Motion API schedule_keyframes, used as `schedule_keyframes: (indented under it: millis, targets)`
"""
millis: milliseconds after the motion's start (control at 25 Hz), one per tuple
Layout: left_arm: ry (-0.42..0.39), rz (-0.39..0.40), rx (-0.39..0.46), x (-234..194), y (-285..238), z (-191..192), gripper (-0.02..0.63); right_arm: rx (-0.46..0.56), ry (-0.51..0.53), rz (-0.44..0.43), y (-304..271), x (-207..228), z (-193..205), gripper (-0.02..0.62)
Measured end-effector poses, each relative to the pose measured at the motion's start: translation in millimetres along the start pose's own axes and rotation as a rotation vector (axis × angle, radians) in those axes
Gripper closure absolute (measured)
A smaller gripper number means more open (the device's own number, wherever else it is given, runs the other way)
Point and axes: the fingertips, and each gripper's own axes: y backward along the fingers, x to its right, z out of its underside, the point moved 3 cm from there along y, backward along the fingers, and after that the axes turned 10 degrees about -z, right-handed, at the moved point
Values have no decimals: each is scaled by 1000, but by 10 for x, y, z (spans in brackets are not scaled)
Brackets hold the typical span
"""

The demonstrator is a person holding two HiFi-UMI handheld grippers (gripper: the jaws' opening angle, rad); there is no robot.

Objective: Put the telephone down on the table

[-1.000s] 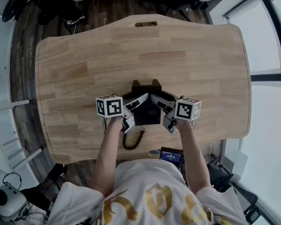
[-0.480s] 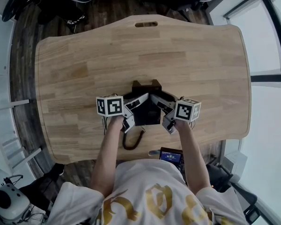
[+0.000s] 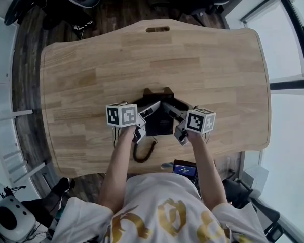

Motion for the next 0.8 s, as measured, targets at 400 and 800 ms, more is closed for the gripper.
schedule_keyframes:
  millis: [400, 800]
  targets:
    - [-54, -75, 74, 32, 172, -55, 305, 62, 30, 31, 155, -90, -90, 373]
    - [-73, -135, 179, -25, 541, -153, 310, 136, 138, 132, 380, -218, -192, 387]
